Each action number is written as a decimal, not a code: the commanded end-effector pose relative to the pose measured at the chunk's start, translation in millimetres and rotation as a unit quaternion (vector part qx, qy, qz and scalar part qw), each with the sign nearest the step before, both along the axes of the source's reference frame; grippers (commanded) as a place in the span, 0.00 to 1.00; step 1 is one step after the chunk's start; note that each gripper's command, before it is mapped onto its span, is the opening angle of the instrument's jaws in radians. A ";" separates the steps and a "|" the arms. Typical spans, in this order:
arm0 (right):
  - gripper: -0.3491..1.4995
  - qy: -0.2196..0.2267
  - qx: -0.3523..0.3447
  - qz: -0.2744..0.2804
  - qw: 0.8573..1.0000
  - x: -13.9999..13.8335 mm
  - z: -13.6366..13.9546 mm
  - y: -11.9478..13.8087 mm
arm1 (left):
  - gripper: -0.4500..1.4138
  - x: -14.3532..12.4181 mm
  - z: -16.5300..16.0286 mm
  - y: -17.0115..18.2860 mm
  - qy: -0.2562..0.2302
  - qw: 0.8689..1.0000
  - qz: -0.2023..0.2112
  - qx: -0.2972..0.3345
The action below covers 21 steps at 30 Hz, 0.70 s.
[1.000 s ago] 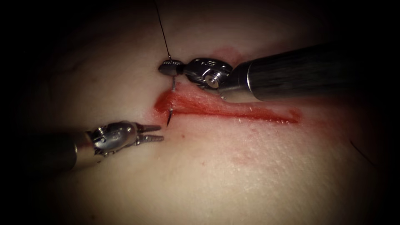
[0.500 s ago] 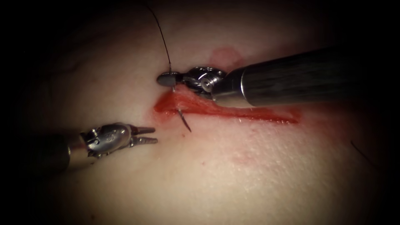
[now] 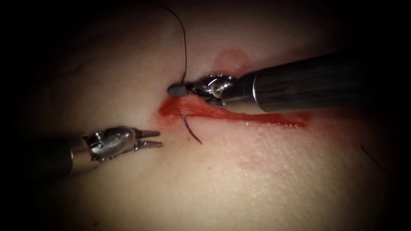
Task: Wound Closure
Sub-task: Rotate the needle through the incision using the right gripper, then open the right gripper and then use the left gripper to pull the needle through.
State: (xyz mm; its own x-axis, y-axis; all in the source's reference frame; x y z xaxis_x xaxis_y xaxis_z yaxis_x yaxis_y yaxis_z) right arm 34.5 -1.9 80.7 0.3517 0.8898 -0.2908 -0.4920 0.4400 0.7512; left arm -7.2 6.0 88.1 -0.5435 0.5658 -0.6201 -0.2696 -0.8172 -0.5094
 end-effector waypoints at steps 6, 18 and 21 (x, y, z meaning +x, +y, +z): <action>0.00 -0.024 -0.004 -0.016 1.000 0.3 0.8 -0.7 | 0.19 -0.8 0.7 -0.3 0.000 1.000 0.001 -0.002; 0.33 -0.010 -0.041 -0.015 0.999 0.9 0.8 -0.1 | 0.16 -1.5 -0.3 0.6 0.006 0.999 0.013 -0.041; 0.66 -0.016 -0.051 0.002 0.999 0.9 0.6 0.4 | 0.16 -2.6 -1.1 0.9 0.002 0.997 0.024 -0.067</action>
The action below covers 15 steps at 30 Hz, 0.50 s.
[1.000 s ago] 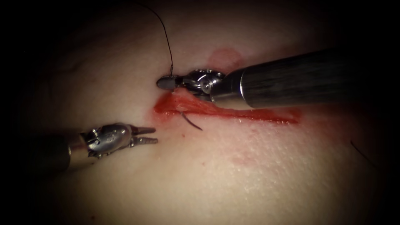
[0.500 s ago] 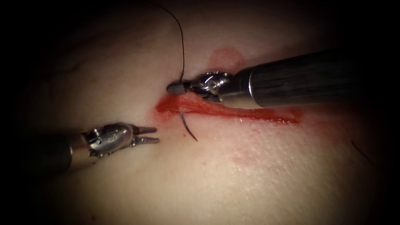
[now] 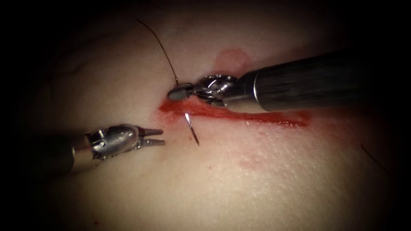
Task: Wound Closure
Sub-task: Open the right gripper and then use the left gripper to pull the needle through.
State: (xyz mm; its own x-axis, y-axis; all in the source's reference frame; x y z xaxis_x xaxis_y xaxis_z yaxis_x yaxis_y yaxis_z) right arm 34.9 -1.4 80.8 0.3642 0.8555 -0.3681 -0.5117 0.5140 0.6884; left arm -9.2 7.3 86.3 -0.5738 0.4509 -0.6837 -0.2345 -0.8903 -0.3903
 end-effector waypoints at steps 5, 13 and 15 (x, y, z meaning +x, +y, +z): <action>0.87 -0.013 -0.012 0.024 1.000 -0.5 -0.6 1.4 | 0.23 -3.3 -1.3 0.5 -0.006 0.997 0.027 -0.069; 0.92 -0.018 -0.030 0.029 0.999 -4.4 -0.9 2.7 | 0.34 -5.3 -3.2 1.5 -0.002 0.989 0.049 -0.141; 0.93 -0.021 -0.030 0.033 0.999 -5.3 -0.9 2.8 | 0.36 -5.2 -3.1 1.7 0.005 0.987 0.051 -0.155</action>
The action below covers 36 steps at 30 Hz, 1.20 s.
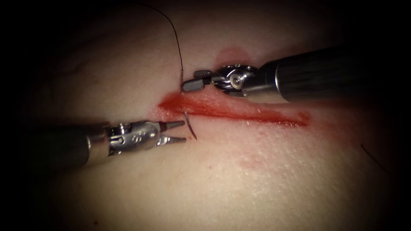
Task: Wound Closure
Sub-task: Open the right gripper and then use the left gripper to pull the needle through.
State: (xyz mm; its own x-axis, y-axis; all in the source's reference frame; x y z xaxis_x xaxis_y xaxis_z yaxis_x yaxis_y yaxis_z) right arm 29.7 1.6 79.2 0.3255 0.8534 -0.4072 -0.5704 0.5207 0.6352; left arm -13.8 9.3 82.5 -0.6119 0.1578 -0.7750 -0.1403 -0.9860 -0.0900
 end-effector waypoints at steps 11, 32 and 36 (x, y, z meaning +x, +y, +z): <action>0.91 -0.009 0.001 0.013 1.000 -5.3 0.0 -1.8 | 0.39 -1.1 1.8 -0.6 0.038 0.998 0.016 -0.051; 0.89 0.000 -0.009 0.024 1.000 -4.9 -0.2 -2.6 | 0.28 -4.1 7.1 -1.6 0.121 0.982 0.070 -0.123; 0.88 0.002 -0.011 0.023 1.000 -4.7 -0.1 -2.6 | 0.05 -4.1 6.4 -1.5 0.122 0.983 0.064 -0.121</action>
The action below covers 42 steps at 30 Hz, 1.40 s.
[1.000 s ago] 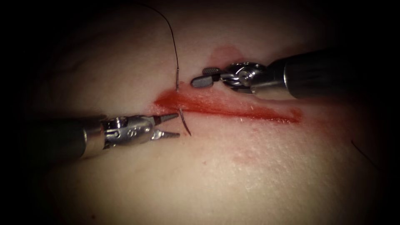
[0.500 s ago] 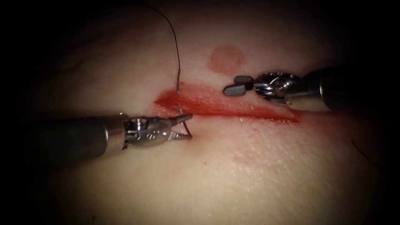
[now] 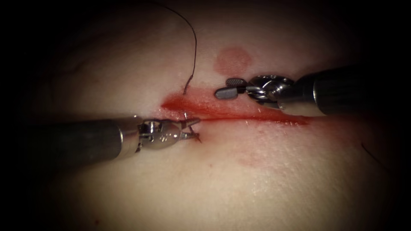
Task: Wound Closure
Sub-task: Open the right gripper and then use the left gripper to pull the needle through.
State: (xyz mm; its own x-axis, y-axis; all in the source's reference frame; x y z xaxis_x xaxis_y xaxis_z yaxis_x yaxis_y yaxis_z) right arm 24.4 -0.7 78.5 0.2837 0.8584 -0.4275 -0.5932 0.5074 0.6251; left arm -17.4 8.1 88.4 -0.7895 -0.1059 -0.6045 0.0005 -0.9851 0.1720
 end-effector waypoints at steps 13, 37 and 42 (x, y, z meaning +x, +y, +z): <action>0.87 0.003 0.000 -0.002 1.000 0.2 0.6 -0.3 | 0.05 0.7 -4.9 1.0 -0.081 0.994 -0.042 0.062; 0.87 0.003 -0.001 -0.002 1.000 0.2 0.8 -0.5 | 0.05 4.3 -12.2 1.3 -0.280 0.832 -0.010 0.479; 0.87 0.005 -0.003 0.000 1.000 0.3 0.9 -0.5 | 0.05 5.1 -13.7 0.4 -0.287 0.834 -0.013 0.471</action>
State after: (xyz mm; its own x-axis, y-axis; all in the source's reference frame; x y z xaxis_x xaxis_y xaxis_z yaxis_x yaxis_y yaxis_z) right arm 24.2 -0.8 78.7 0.2787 0.8555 -0.4363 -0.5883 0.5112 0.6265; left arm -11.7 8.9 73.6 -0.3322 0.6300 -0.7019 0.1600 -0.6958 -0.7002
